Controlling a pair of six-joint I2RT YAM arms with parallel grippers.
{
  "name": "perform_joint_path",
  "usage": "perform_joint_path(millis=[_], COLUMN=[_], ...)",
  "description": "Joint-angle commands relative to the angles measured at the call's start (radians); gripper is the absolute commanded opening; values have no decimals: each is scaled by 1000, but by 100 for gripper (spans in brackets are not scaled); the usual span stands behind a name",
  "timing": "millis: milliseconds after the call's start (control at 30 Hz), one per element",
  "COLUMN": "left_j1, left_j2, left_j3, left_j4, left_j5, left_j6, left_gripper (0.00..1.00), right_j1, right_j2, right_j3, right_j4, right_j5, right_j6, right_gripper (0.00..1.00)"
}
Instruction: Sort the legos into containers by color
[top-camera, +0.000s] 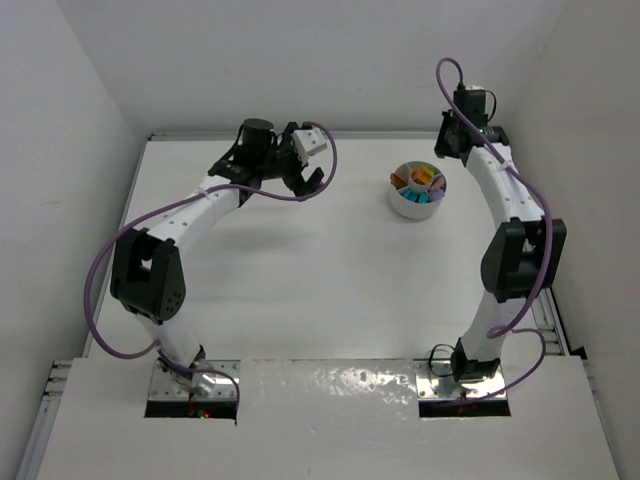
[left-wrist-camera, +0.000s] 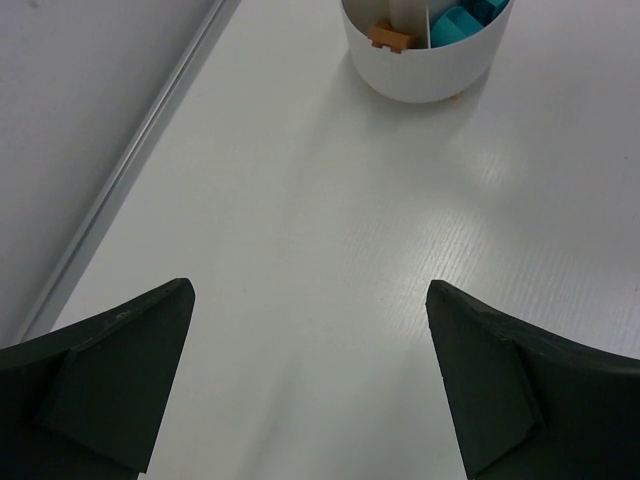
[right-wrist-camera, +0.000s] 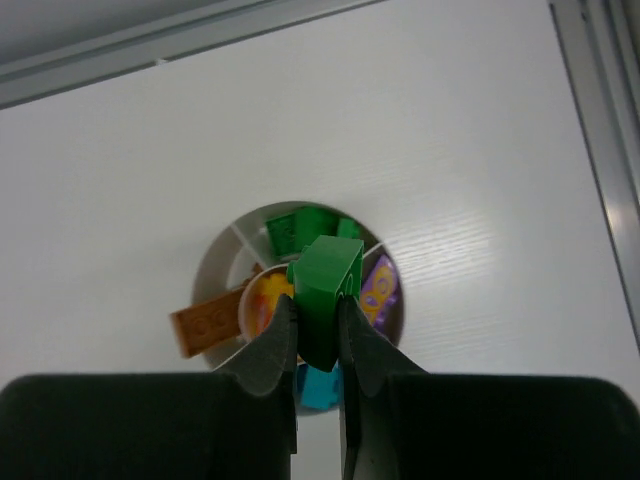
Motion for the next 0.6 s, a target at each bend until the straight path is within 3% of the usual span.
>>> perform_joint_path(millis=[0, 300, 567], left_j1=[-3, -3, -3], left_j2=[-56, -56, -46], left_j3=[-3, 4, 12], left_j4=[51, 31, 41], left_j5=[-22, -42, -51], left_j6=[-29, -18, -8], left_gripper=[100, 100, 100], right_j1=[-16, -33, -41], right_j2=[60, 201, 218], right_j3=[36, 168, 129], right_j4=[25, 35, 32], right_j5=[89, -11, -80], right_j6=[19, 72, 107], right_gripper=[0, 0, 0])
